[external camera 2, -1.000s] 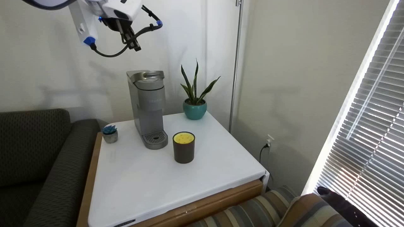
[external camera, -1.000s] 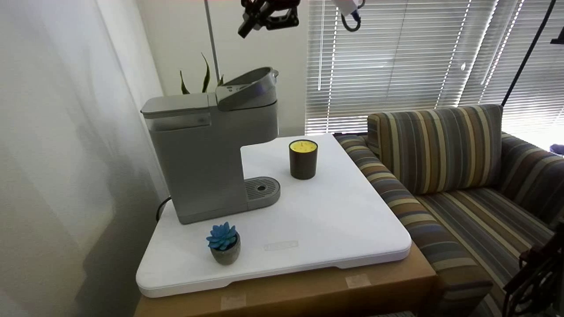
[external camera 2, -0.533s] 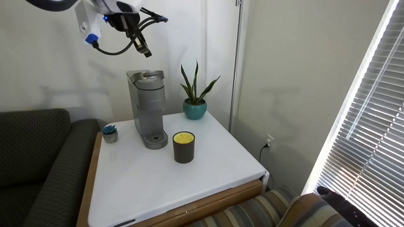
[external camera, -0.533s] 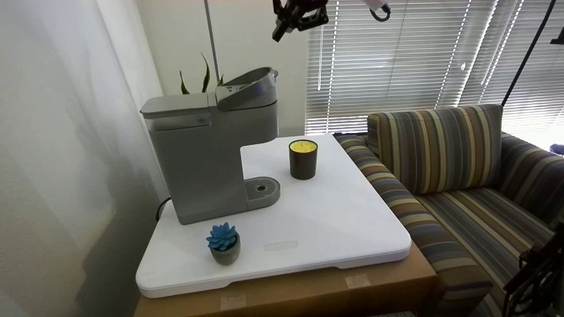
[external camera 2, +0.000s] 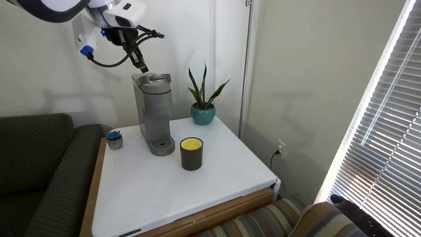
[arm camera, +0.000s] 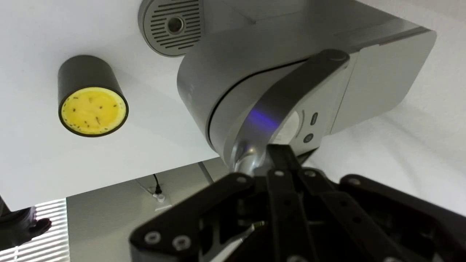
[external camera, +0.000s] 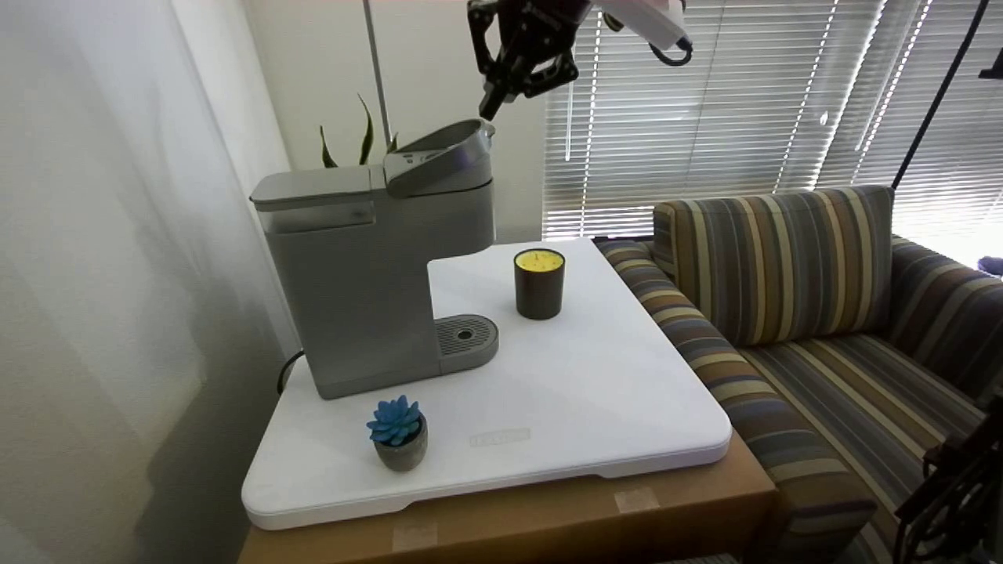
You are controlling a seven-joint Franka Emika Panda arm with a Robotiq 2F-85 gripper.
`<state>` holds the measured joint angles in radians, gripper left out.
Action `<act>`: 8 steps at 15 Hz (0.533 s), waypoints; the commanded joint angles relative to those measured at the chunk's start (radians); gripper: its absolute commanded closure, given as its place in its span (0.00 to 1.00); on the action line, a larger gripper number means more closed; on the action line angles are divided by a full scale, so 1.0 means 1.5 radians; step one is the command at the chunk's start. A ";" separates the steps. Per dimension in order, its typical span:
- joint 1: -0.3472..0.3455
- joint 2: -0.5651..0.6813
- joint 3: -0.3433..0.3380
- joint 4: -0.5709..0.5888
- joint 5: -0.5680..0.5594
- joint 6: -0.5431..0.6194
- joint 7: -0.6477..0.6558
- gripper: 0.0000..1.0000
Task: Close the coffee machine chamber
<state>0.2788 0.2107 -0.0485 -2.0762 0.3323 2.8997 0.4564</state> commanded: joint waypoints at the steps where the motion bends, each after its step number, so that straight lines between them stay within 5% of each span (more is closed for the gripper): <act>1: 0.013 0.012 -0.019 0.007 -0.041 -0.023 0.034 1.00; 8: 0.016 0.016 -0.033 0.007 -0.086 -0.026 0.074 1.00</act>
<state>0.2915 0.2267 -0.0774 -2.0759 0.2368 2.8887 0.5383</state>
